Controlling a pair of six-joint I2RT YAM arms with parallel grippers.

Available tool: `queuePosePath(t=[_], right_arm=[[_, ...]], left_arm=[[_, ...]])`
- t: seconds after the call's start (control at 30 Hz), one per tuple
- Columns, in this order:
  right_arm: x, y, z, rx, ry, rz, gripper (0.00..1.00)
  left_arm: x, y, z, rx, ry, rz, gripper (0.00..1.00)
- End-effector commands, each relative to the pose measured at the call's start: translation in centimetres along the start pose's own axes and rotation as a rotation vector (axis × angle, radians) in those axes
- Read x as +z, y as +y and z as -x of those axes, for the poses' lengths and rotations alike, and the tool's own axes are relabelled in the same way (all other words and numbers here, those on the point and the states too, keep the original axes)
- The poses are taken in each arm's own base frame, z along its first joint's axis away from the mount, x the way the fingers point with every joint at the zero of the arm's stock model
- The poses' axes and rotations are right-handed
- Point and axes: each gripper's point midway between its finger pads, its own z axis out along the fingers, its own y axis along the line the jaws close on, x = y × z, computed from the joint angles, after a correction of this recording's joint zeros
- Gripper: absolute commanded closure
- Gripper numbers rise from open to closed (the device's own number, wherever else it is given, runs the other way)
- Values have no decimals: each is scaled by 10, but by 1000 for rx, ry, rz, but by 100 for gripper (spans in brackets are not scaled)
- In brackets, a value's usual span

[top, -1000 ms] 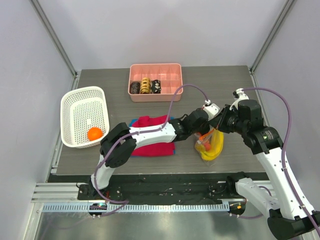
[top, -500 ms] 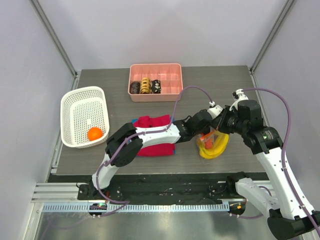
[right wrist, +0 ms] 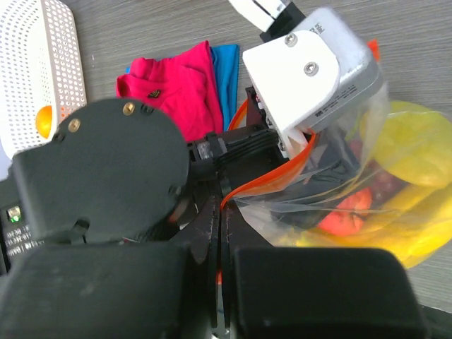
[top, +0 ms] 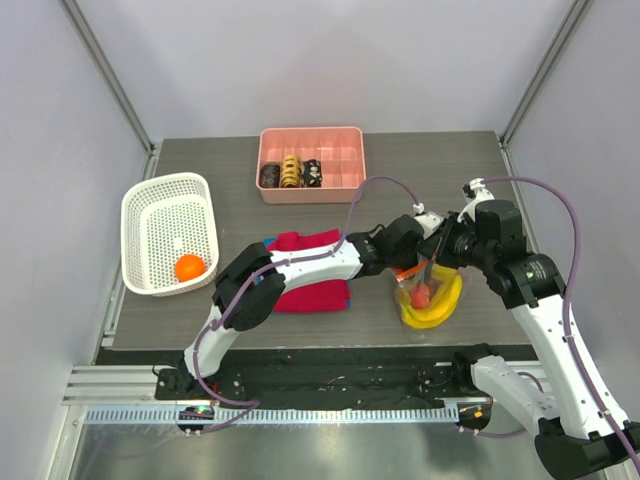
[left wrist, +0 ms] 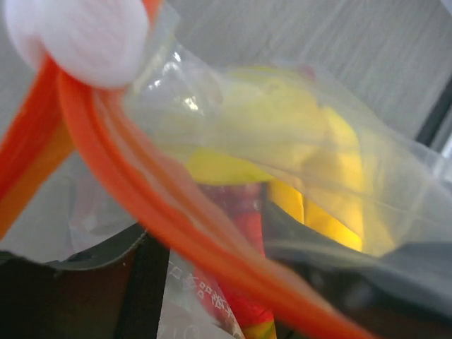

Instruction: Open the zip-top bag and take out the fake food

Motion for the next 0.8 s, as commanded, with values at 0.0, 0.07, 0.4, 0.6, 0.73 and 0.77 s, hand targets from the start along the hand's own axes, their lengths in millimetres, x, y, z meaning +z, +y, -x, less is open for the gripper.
queuePosePath(t=[0.0, 0.07, 0.4, 0.6, 0.73, 0.77], right_arm=[[-3, 11, 17, -65, -78, 55, 98], [-3, 6, 15, -72, -78, 33, 99], [0, 5, 7, -46, -55, 39, 99], [1, 7, 11, -43, -59, 41, 99], [6, 10, 8, -18, -48, 62, 99], [7, 10, 8, -15, -44, 62, 99]], left_arm=[[-38, -19, -18, -105, 186, -116, 49], [-47, -25, -24, -58, 251, -155, 48], [-52, -31, -63, -147, 435, -191, 37], [-40, -52, -56, -229, 401, -299, 34], [-30, -56, -38, -279, 315, -307, 46], [-27, -59, -33, -282, 282, -323, 48]])
